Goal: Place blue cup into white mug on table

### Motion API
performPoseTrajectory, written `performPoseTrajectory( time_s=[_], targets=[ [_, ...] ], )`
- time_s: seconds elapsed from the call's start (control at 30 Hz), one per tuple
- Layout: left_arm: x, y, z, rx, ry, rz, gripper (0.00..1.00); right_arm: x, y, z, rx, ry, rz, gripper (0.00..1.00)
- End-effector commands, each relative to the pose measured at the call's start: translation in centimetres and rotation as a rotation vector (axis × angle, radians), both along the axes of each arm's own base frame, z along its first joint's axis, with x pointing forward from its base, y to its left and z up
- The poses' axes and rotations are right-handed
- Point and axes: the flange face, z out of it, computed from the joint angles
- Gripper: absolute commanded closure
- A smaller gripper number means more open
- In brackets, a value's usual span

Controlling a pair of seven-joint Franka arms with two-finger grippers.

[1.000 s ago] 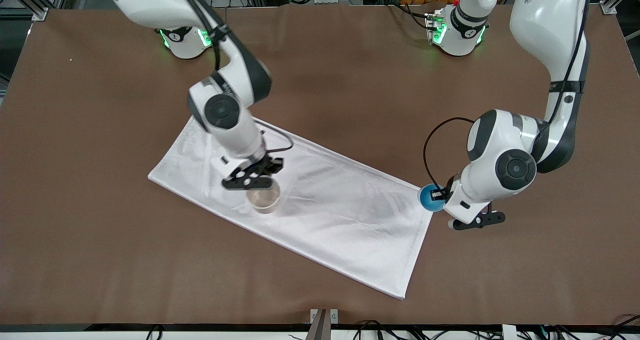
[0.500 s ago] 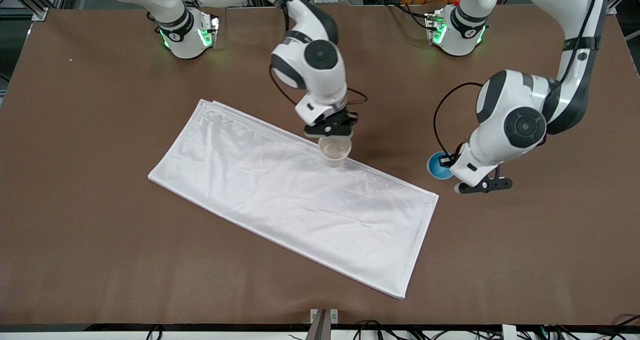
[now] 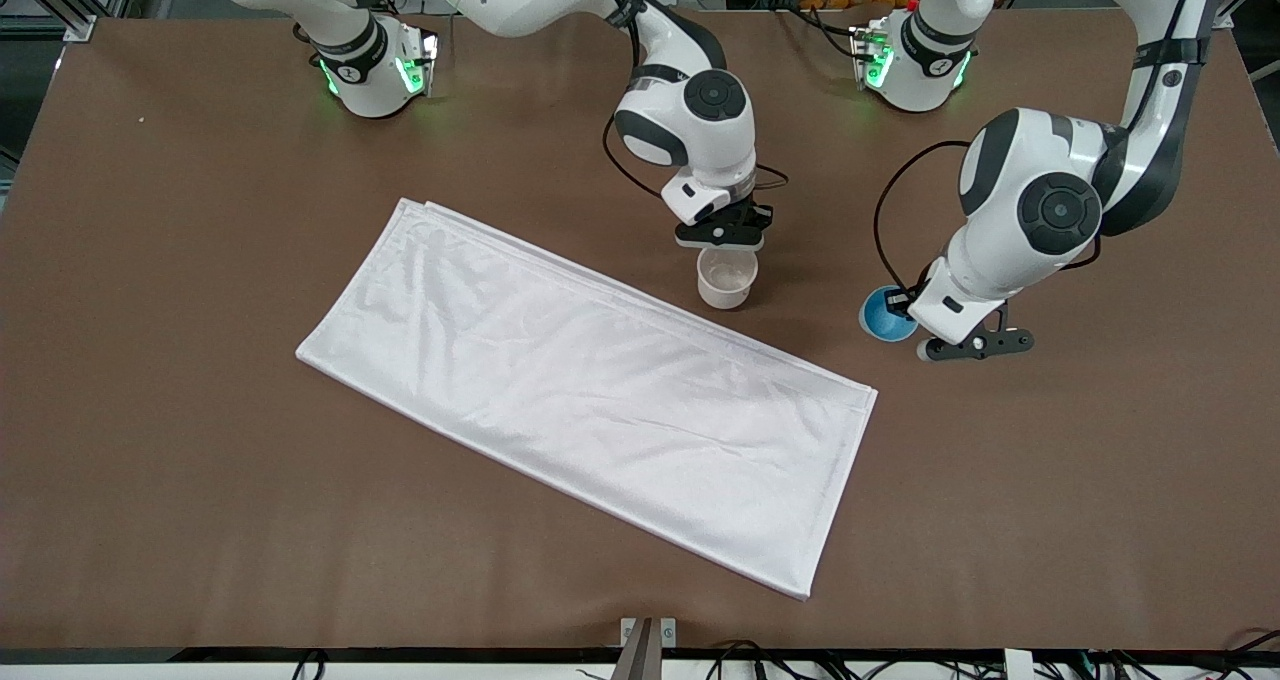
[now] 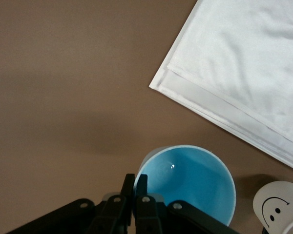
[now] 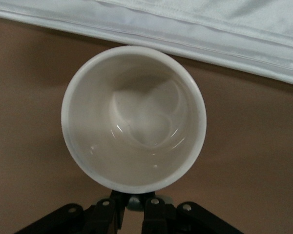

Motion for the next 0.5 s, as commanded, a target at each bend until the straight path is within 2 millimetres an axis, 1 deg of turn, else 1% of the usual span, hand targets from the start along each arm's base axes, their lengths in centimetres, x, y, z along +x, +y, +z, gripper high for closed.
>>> performPoseTrajectory(
  time_s=[0.0,0.07,0.17,0.2,0.23,0.27,0.3,0.37,0.47],
  targets=[
    [-0.5,0.1,0.4,0.008,-0.018,-0.021,1.0,0.5,0.7,0.0,0.009,-0.016,-0.021,0.98],
    [-0.5,0.1,0.4,0.007,-0.018,-0.02,1.0,0.5,0.8,0.1,0.016,-0.016,-0.023,0.68],
    [-0.6,-0.2,0.5,0.005,-0.019,-0.025,1.0,0.4,0.8,0.1,0.015,-0.013,-0.039,0.52],
    [-0.6,-0.4,0.5,0.004,-0.019,-0.028,1.0,0.5,0.7,0.1,0.018,-0.011,-0.047,0.38],
    [-0.7,-0.5,0.5,0.004,-0.017,-0.03,1.0,0.6,0.7,0.1,0.018,-0.011,-0.05,0.04],
    [-0.7,-0.5,0.5,0.004,-0.017,-0.03,1.0,0.6,0.7,0.2,0.018,-0.011,-0.05,0.0],
    [-0.7,-0.5,0.4,0.005,-0.016,-0.03,1.0,0.4,0.8,0.3,0.02,-0.009,-0.049,0.0],
    [-0.9,-0.7,0.4,0.004,-0.016,-0.029,1.0,0.5,0.8,1.2,0.027,-0.006,-0.051,0.0],
    [-1.5,-1.9,0.8,-0.002,-0.019,-0.033,1.0,0.4,1.0,3.6,0.056,-0.006,-0.055,0.0]
  ],
)
